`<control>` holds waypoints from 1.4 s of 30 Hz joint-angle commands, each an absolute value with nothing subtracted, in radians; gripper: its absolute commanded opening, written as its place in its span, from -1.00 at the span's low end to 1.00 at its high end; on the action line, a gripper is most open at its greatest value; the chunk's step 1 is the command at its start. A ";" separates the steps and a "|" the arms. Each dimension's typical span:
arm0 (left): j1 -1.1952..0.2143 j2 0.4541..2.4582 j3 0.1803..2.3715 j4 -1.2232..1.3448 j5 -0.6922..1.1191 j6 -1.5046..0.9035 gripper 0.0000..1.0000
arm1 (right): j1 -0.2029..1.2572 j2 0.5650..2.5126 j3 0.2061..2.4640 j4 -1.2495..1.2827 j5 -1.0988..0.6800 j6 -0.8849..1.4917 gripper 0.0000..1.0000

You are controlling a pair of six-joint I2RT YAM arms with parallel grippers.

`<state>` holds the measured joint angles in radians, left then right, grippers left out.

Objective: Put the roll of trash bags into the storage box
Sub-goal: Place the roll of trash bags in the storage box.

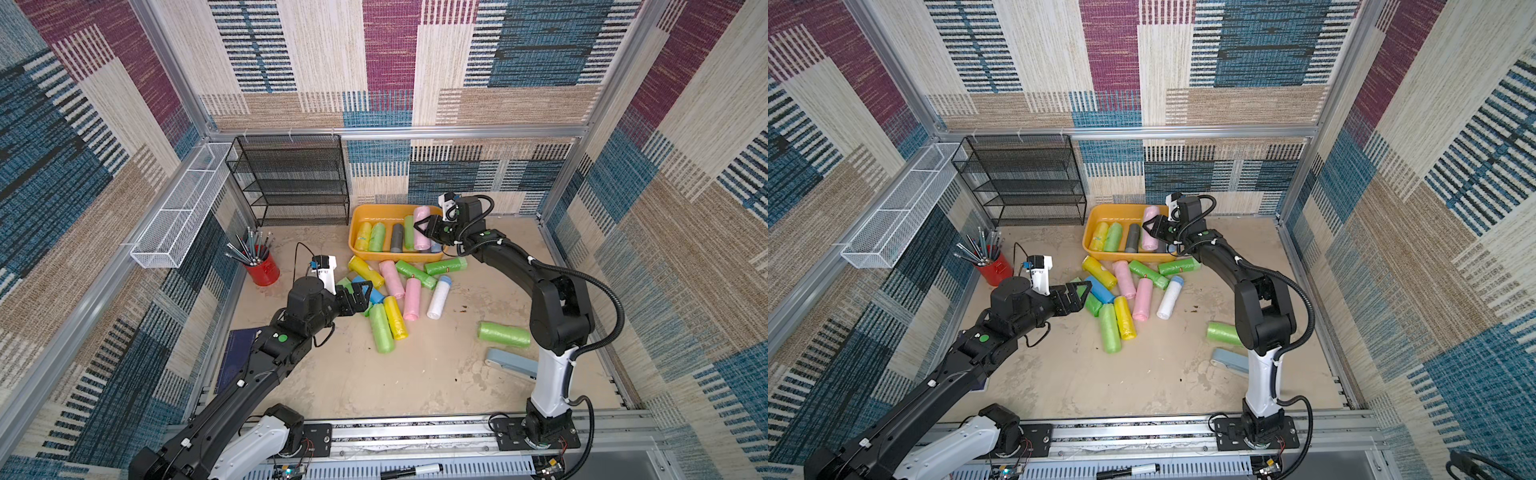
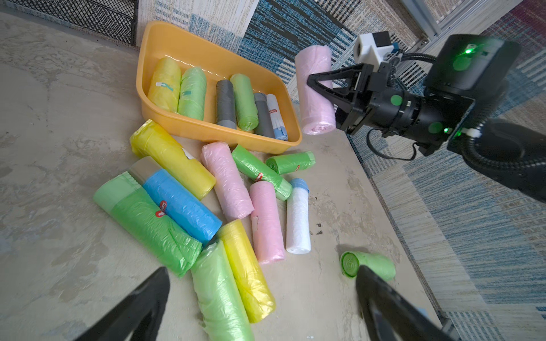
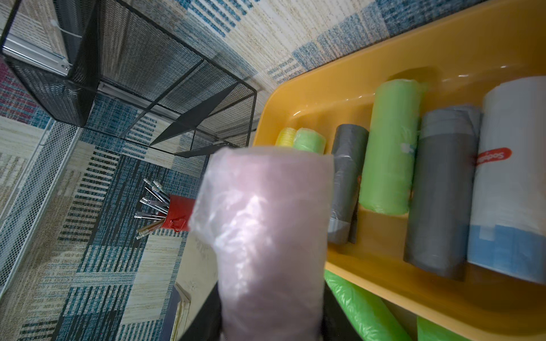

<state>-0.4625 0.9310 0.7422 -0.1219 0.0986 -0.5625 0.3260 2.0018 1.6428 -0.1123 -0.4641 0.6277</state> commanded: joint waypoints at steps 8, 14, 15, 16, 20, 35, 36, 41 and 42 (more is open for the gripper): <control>-0.462 0.960 0.737 -0.098 0.072 -0.554 0.97 | 0.328 2.236 1.931 -0.155 -0.488 0.638 -0.43; -0.462 0.976 0.739 -0.095 0.071 -0.549 0.97 | 0.328 2.416 2.143 -0.229 -0.493 0.645 -0.46; -0.462 0.976 0.739 -0.095 0.069 -0.548 0.97 | 0.328 2.440 2.169 -0.231 -0.497 0.651 -0.46; -0.462 0.976 0.739 -0.097 0.068 -0.548 0.97 | 0.328 2.467 2.199 -0.233 -0.503 0.655 -0.46; -0.462 0.976 0.738 -0.099 0.061 -0.544 0.97 | 0.328 2.552 2.295 -0.252 -0.507 0.679 -0.46; -0.462 0.996 0.738 -0.098 0.055 -0.538 0.97 | 0.328 2.618 2.358 -0.338 -0.402 0.621 0.24; -0.462 0.996 0.739 -0.099 0.056 -0.539 0.97 | 0.328 2.615 2.358 -0.347 -0.397 0.614 0.62; -0.461 1.002 0.736 -0.090 0.061 -0.544 0.97 | 0.330 2.594 2.342 -0.388 -0.353 0.573 0.51; -0.461 1.004 0.736 -0.087 0.061 -0.544 0.97 | 0.331 2.586 2.333 -0.390 -0.339 0.567 0.44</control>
<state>-0.4618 0.9985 0.7364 -0.1089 0.0589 -0.5579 0.3302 2.6095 2.3459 -0.3386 -0.4034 0.6018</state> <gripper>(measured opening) 0.985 0.742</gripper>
